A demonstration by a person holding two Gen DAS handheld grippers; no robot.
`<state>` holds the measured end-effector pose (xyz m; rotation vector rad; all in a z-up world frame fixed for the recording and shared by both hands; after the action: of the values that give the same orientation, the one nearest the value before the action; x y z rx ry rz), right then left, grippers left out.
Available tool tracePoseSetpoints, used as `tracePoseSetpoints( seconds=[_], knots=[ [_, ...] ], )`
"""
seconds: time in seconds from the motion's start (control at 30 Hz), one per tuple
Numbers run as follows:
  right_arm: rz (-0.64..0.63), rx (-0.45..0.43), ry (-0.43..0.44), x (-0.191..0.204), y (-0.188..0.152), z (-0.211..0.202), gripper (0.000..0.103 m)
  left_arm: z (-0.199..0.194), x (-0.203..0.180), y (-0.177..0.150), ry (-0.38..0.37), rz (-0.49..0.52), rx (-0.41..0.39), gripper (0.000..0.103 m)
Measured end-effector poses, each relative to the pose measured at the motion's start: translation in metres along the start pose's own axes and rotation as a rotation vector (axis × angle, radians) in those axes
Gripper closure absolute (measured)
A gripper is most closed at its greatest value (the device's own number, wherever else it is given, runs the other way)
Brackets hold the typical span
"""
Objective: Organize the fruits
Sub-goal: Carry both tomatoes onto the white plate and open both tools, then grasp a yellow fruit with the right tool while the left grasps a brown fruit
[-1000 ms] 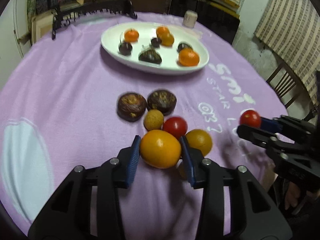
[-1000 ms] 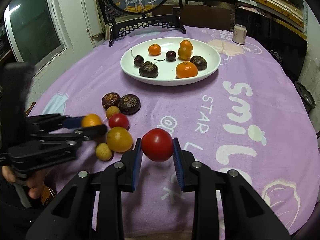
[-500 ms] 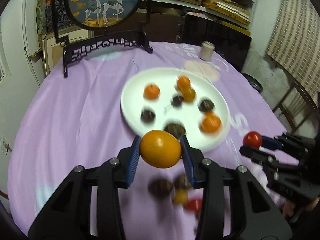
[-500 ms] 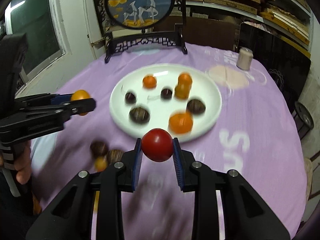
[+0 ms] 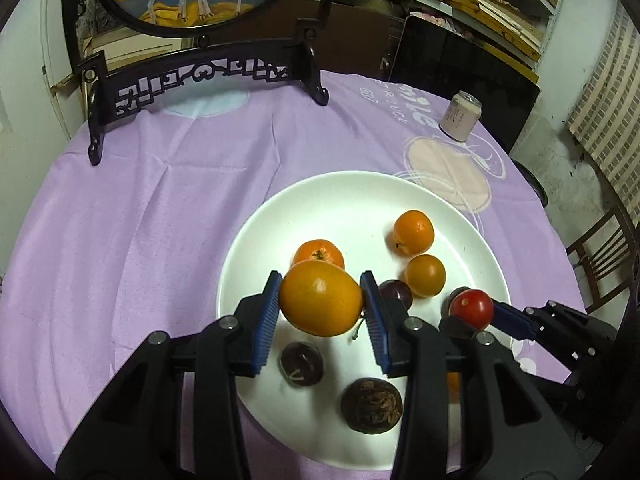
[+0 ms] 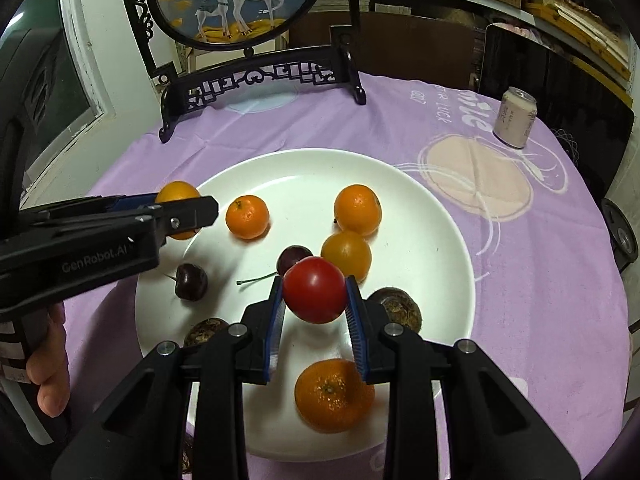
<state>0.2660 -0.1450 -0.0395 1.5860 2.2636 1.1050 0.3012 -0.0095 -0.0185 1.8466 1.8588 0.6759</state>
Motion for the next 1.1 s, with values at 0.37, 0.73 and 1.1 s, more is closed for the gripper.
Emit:
tracePoseSetpoints(
  seconds=[0.37,0.73,1.1],
  knots=[
    [-0.04,-0.15,-0.127,0.001,-0.01,-0.024,0.06,-0.028,0.009,-0.017,0.043,-0.02,-0.09,0.051],
    [-0.022,-0.085,0.051,0.052,-0.106,-0.099,0.06,-0.099,0.058,-0.125,0.043,-0.042,-0.131,0.045],
    [-0.101,0.082,0.161,0.106,-0.156,-0.08,0.06,-0.107,0.095,-0.183,0.055,-0.076,-0.046,0.045]
  ],
)
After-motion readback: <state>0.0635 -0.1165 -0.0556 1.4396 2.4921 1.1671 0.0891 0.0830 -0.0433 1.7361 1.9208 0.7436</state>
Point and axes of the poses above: each gripper's, at about its wrist camera, not at the fingertips, and z roughly the way its jaws point, x to its left, y to its top, the point moved 1 cm from there along z, roughly the way its jaws point, and after that the axes turned 14 degrees about y, right-handed, at the moved point
